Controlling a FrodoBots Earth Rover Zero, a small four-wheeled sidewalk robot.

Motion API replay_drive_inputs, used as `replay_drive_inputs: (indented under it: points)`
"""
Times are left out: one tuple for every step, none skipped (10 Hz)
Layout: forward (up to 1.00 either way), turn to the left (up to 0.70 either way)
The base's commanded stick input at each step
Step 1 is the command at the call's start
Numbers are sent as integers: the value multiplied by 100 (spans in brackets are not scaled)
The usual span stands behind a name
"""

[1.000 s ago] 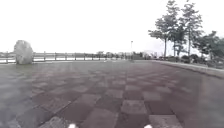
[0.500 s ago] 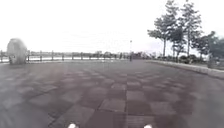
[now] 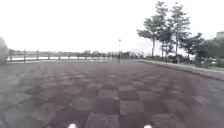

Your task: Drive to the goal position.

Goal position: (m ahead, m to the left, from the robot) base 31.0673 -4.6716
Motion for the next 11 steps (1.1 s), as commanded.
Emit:
replay_drive_inputs:
  points:
    - [85,1]
    - [85,1]
    - [85,1]
    - [85,1]
    - [85,1]
    - [85,1]
    - [85,1]
    - [85,1]
    - [85,1]
    - [85,-13]
    - [85,-29]
